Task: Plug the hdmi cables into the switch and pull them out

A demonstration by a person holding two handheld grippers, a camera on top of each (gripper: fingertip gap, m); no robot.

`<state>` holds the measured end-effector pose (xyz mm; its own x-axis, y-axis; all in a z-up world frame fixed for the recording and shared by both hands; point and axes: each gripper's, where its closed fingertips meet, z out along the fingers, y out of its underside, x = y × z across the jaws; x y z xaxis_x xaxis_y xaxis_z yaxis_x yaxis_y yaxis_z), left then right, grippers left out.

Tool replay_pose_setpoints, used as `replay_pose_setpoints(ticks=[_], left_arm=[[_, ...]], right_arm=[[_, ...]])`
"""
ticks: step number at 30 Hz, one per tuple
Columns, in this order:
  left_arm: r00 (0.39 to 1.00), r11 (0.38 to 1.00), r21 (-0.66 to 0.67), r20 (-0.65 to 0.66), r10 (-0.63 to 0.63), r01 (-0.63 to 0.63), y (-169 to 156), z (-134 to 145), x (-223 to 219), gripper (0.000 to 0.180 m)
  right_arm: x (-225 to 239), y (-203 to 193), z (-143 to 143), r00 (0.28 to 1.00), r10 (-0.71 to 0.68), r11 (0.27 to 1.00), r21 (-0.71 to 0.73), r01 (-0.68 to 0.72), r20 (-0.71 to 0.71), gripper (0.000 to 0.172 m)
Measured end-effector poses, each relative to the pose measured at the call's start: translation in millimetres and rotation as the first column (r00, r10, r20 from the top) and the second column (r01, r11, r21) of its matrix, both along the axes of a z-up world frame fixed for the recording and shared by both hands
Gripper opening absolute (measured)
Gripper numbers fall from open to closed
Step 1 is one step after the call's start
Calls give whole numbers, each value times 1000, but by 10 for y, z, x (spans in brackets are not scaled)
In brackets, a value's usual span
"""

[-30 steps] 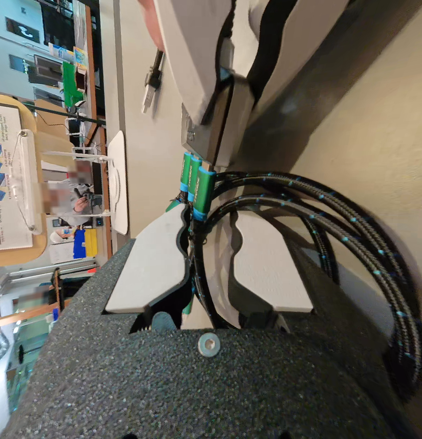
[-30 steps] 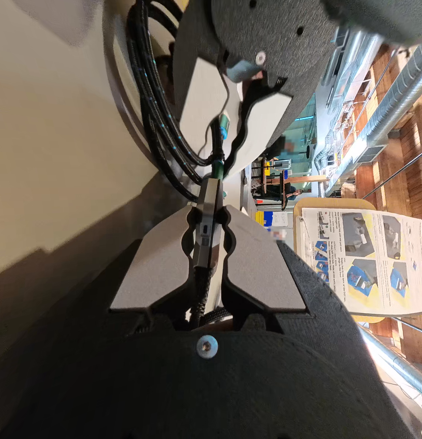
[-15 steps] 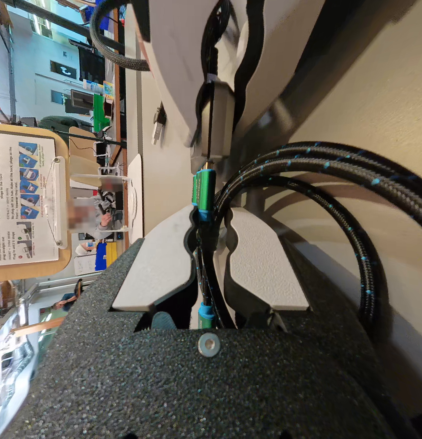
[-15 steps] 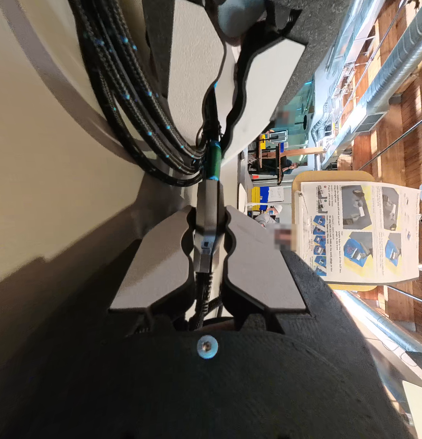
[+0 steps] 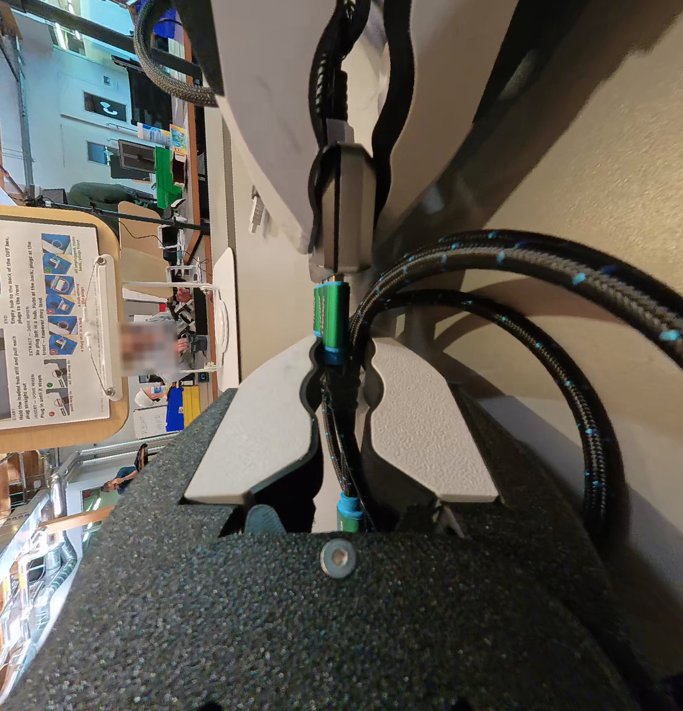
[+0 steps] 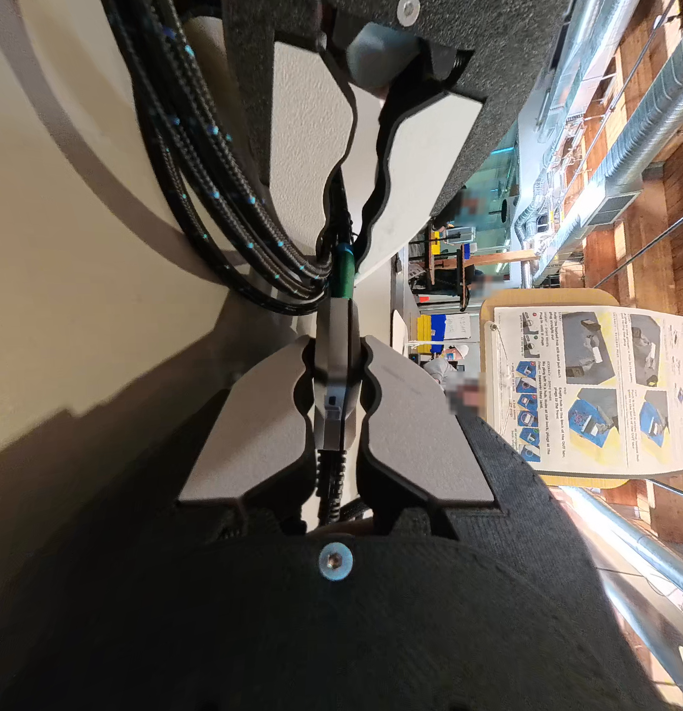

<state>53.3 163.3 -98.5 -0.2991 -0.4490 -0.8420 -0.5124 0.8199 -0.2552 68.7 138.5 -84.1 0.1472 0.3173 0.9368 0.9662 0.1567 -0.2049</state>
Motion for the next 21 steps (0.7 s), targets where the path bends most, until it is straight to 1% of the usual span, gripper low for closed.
replay_pose_setpoints(ticks=[4, 7, 10, 12, 15, 16, 18, 19, 20, 21], left_arm=[[998, 998, -11, 11, -56, 56, -66, 14, 17, 18], [998, 998, -14, 2, -64, 64, -58, 2, 20, 19], [999, 997, -56, -4, -48, 48, -42, -10, 13, 20], [999, 995, -86, 12, -43, 44, -42, -11, 17, 20], [1000, 996, -87, 15, -19, 20, 26, -11, -14, 20], [1000, 996, -89, 15, -9, 10, 54, -8, -28, 20], [1000, 996, -86, 17, 2, -1, 85, 0, -42, 20], [1000, 996, -88, 21, 1, 1, 81, 5, -38, 20], [1000, 996, -94, 27, -6, 9, 58, 11, -27, 20], [999, 995, -94, 30, -14, 16, 32, 13, -19, 20]], right_arm=[[-66, -42, 22, 998, 53, 999, -10, -54, -32, 18], [-73, -45, 8, 998, 57, 998, -9, -57, -24, 19], [-53, -30, -2, 999, 33, 999, -1, -33, -5, 20], [-20, -24, 20, 1000, 5, 999, 43, -6, 19, 25], [161, -5, -11, 995, -80, 996, 35, 78, 59, 36], [216, -5, -8, 994, -95, 995, 31, 93, 55, 37], [272, -4, 5, 994, -104, 994, 25, 103, 35, 36], [270, 0, 3, 994, -104, 994, 23, 103, 28, 32], [252, 2, -1, 995, -99, 995, 26, 98, 28, 23], [235, 2, 0, 995, -97, 995, 32, 96, 32, 23]])
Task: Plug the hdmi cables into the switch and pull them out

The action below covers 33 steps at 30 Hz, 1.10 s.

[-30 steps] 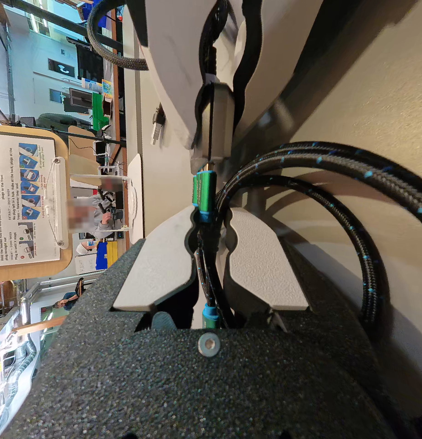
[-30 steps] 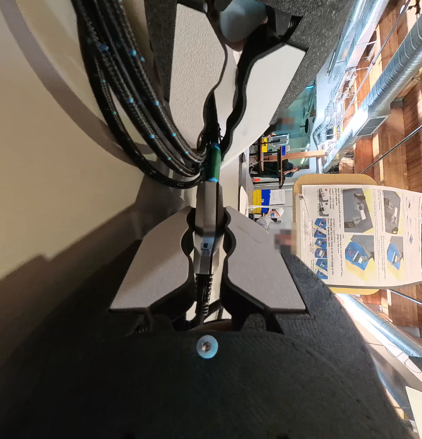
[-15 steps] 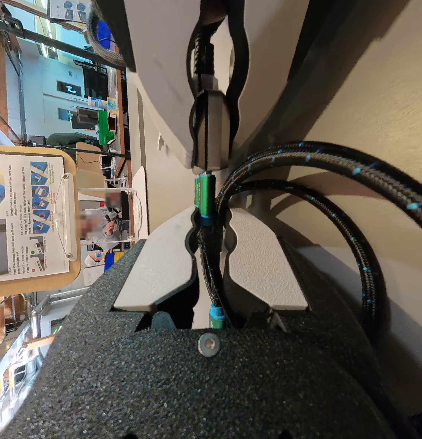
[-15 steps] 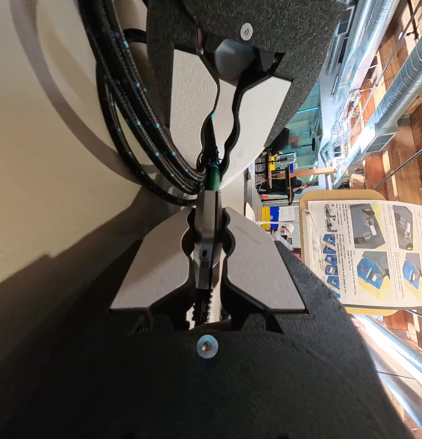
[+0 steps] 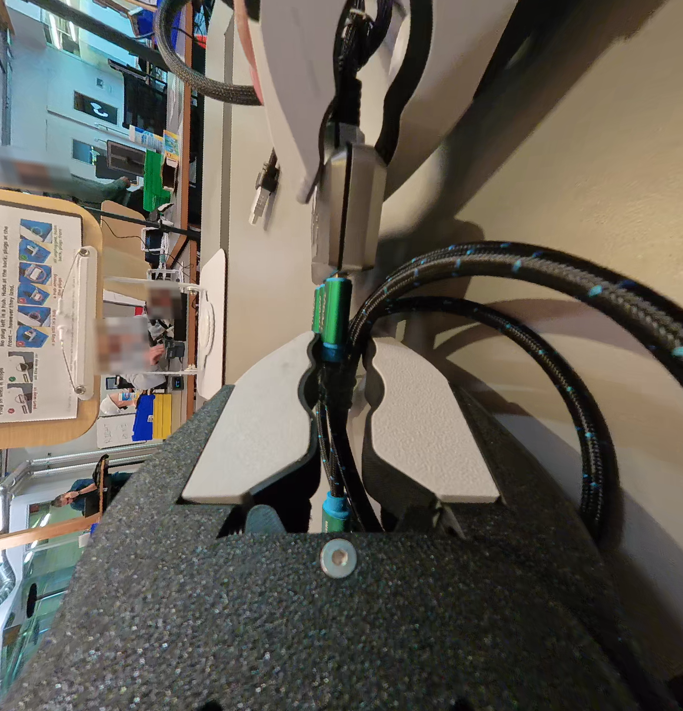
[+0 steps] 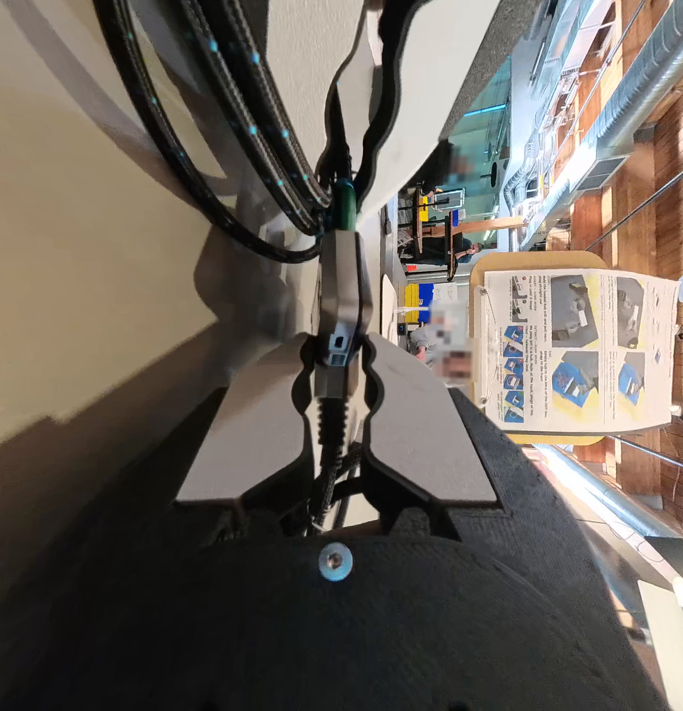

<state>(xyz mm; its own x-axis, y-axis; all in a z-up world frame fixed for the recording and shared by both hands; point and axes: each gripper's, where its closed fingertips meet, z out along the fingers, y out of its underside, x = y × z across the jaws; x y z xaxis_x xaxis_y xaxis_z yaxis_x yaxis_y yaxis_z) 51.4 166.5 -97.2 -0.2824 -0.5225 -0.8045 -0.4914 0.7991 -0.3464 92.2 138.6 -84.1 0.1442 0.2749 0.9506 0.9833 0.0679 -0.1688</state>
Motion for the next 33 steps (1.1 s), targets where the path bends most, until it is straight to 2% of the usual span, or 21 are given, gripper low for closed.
replay_pose_setpoints(ticks=[4, 10, 14, 19, 21, 25, 26, 28, 30, 33], left_arm=[[1000, 1000, 7, 8, 0, 0, -36, 14, 19, 19], [1000, 1000, 25, 2, -13, 13, -165, -1, 73, 20], [995, 996, -18, 48, -83, 84, -310, 62, 82, 20], [982, 987, 53, 100, -159, 154, -437, 177, 83, 21], [979, 985, -20, 112, -170, 173, -466, 207, 67, 33], [966, 958, -204, 202, -161, 202, -430, 456, -16, 60], [947, 940, -250, 280, -157, 230, -425, 605, -38, 58], [872, 883, -344, 472, -132, 319, -395, 1000, -132, 50], [777, 827, -417, 629, -38, 378, -224, 1365, -275, 49], [617, 753, -477, 777, 121, 453, 121, 1744, -551, 47]], right_arm=[[25, 25, 5, 999, -24, 1000, -19, 24, -35, 21], [106, 108, -52, 998, -54, 998, -28, 54, -12, 22], [88, 119, 18, 998, -62, 998, 32, 62, 7, 39], [103, 84, 55, 999, -52, 998, 34, 52, 12, 24], [104, 80, 72, 998, -54, 998, 36, 53, 37, 24], [148, 92, 87, 997, -62, 998, 32, 60, 53, 22], [185, 100, 94, 995, -71, 997, 31, 69, 64, 22], [283, 117, 108, 990, -97, 995, 24, 95, 105, 22], [379, 144, 147, 978, -123, 992, 21, 121, 168, 23], [487, 178, 331, 965, -155, 988, 28, 153, 210, 23]])
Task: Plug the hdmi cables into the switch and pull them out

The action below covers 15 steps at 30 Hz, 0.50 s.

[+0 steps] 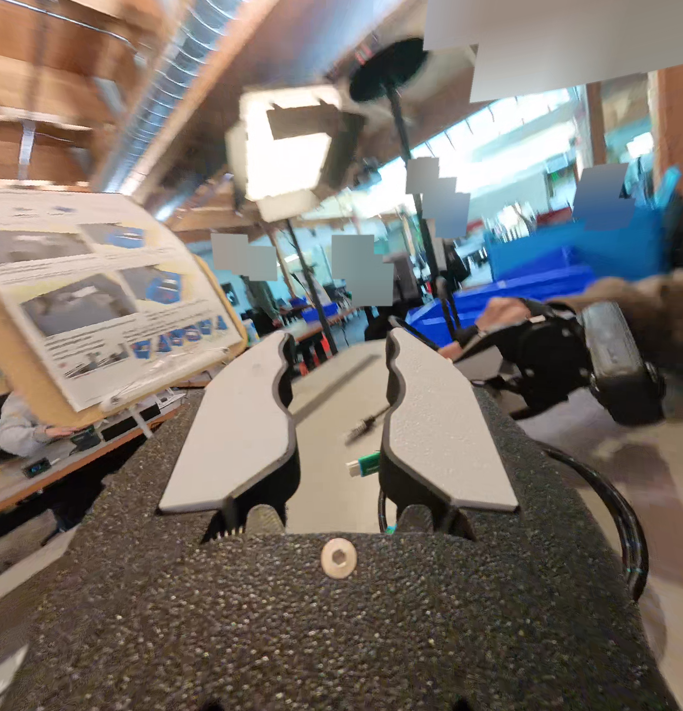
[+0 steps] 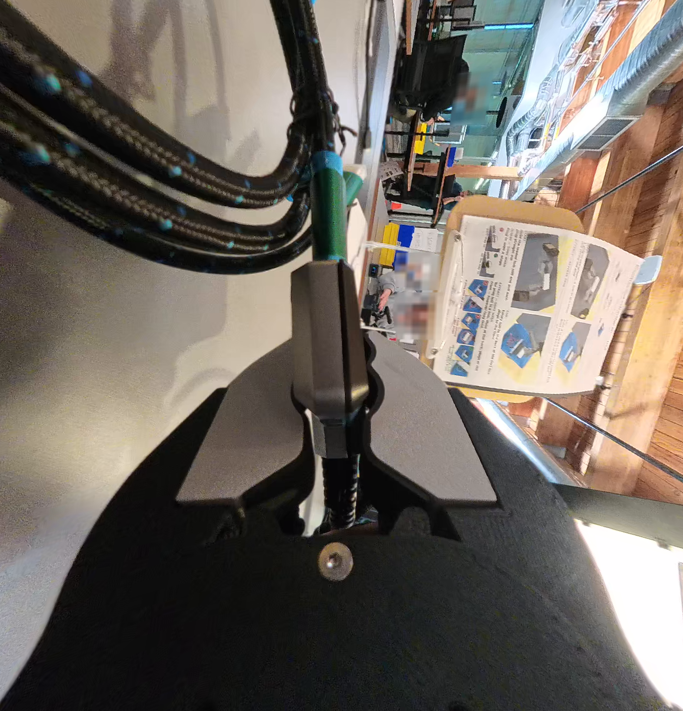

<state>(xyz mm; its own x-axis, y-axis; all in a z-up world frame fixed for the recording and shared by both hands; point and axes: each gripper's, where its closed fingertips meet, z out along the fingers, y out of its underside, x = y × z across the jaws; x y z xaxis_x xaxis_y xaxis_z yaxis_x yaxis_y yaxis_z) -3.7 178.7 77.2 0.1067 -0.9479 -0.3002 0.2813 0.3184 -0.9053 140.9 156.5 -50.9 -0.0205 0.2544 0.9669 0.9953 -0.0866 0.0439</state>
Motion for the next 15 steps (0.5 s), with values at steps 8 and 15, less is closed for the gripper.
replay_pose_setpoints(ticks=[8, 15], left_arm=[[963, 970, -179, -239, 121, -167, 549, -577, 148, 22], [849, 971, -93, -509, 142, -218, 465, -1230, 423, 20]], right_arm=[[481, -42, 1154, 997, -63, 993, 104, 59, 36, 23], [1289, -318, 2335, 984, -176, 970, 169, 177, -19, 23]])
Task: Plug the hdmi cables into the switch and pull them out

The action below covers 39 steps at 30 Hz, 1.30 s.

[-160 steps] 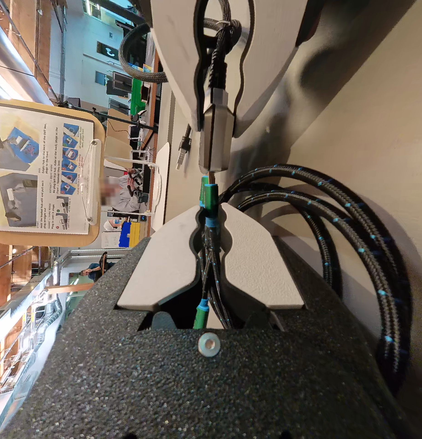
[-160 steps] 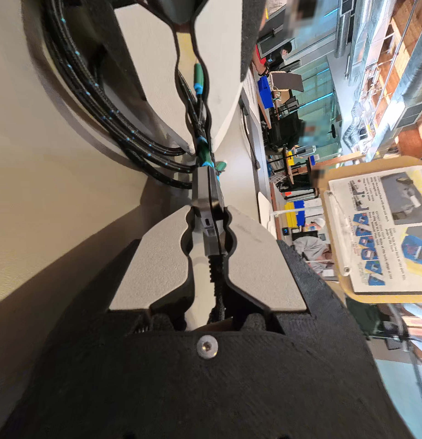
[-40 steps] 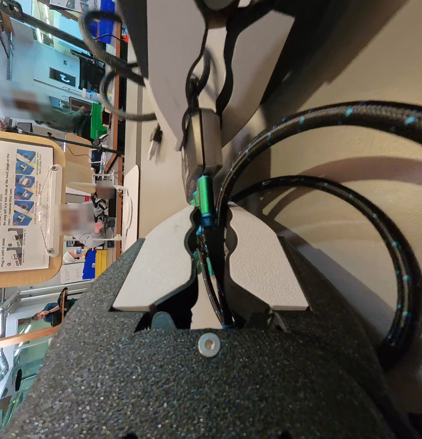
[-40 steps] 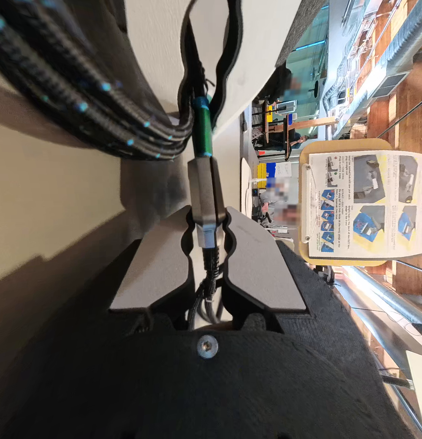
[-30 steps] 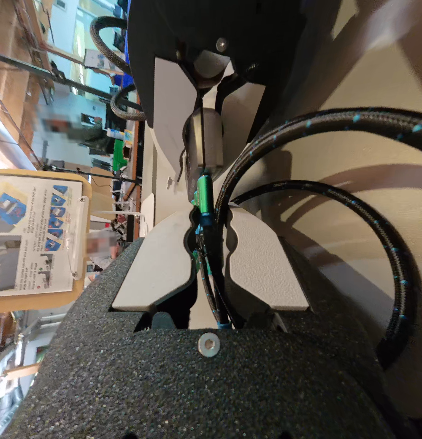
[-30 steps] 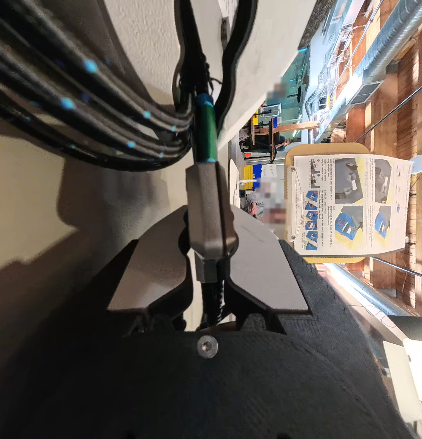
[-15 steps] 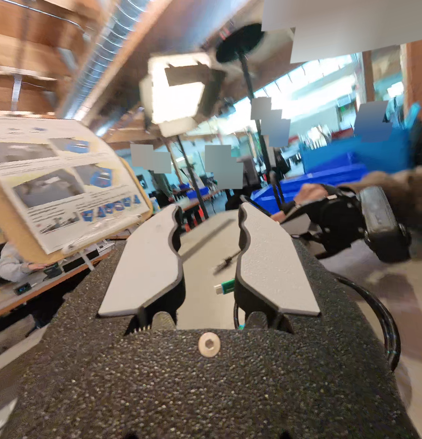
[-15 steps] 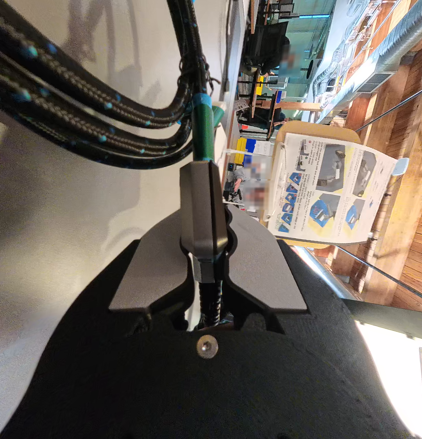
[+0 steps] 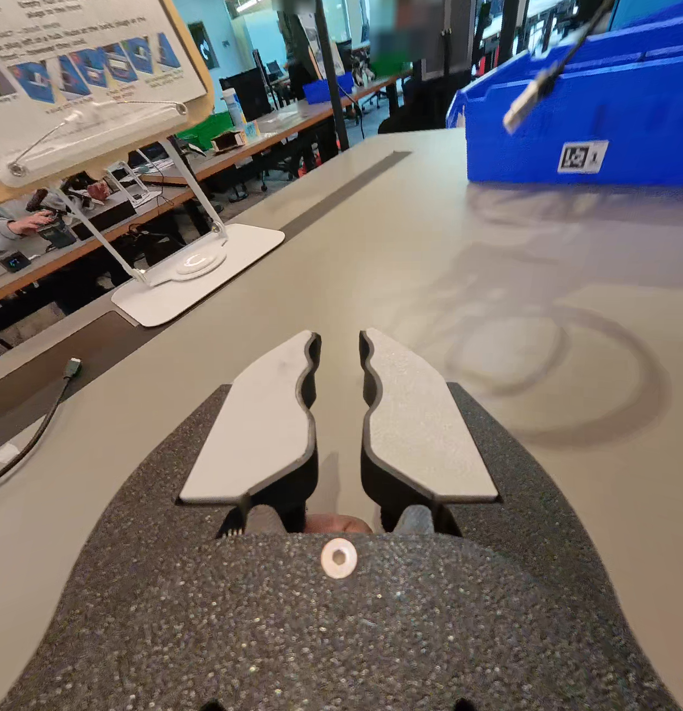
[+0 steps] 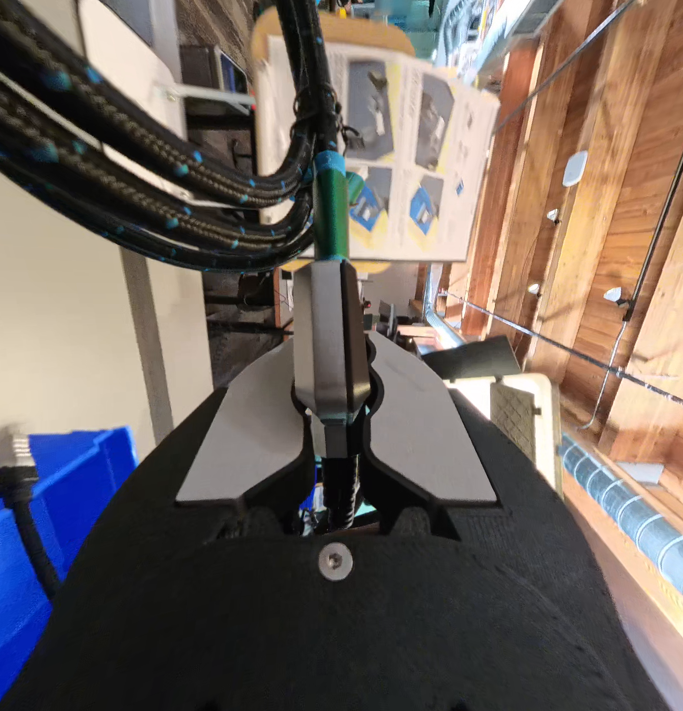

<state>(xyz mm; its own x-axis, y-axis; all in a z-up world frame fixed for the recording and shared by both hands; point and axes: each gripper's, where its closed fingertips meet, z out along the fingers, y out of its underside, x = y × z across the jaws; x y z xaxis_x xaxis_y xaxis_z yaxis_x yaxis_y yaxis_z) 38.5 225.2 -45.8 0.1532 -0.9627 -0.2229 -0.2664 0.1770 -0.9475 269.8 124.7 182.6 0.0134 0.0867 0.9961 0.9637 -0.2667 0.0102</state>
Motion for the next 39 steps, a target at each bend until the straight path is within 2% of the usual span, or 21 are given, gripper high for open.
replay_pose_setpoints(ticks=[3, 5, 8, 11, 16, 18, 21, 24, 27, 29, 35, 39], left_arm=[[999, 999, 46, -33, -11, 12, -52, -45, 16, 20], [999, 998, 55, -53, -12, 15, -63, -74, 22, 20], [997, 998, 62, -73, -14, 19, -73, -104, 30, 20], [996, 997, 74, -91, -17, 24, -88, -130, 37, 20], [992, 993, 110, -126, -17, 31, -111, -184, 44, 20], [990, 992, 121, -137, -18, 34, -118, -202, 46, 20], [988, 991, 125, -156, -22, 41, -129, -232, 58, 20], [984, 989, 140, -176, -28, 53, -153, -263, 70, 20], [981, 984, 165, -192, -33, 65, -175, -290, 74, 20], [978, 981, 181, -204, -29, 67, -172, -310, 69, 20], [975, 979, 189, -220, -32, 75, -179, -335, 73, 20], [972, 975, 203, -233, -39, 88, -203, -358, 78, 20]], right_arm=[[378, -184, 383, 996, -43, 998, 39, 47, -82, 22], [644, -305, 539, 986, -64, 995, 67, 75, -157, 22], [1030, -444, 503, 947, -63, 990, 104, 100, -314, 23], [1364, -518, 83, 863, -45, 991, 84, 101, -503, 23], [1703, -642, -965, 671, -92, 996, -82, 46, -736, 23], [1723, -713, -1325, 596, -143, 985, -172, 8, -790, 24], [1763, -795, -1695, 533, -261, 952, -307, 2, -805, 24], [1814, -820, -1858, 530, -356, 915, -401, 32, -770, 24], [1912, -817, -1817, 579, -418, 893, -433, 121, -700, 24], [1999, -832, -1708, 639, -454, 877, -437, 200, -621, 24], [2188, -902, -1251, 809, -531, 826, -368, 428, -251, 23], [2277, -928, -1016, 847, -525, 813, -245, 528, 84, 23]])
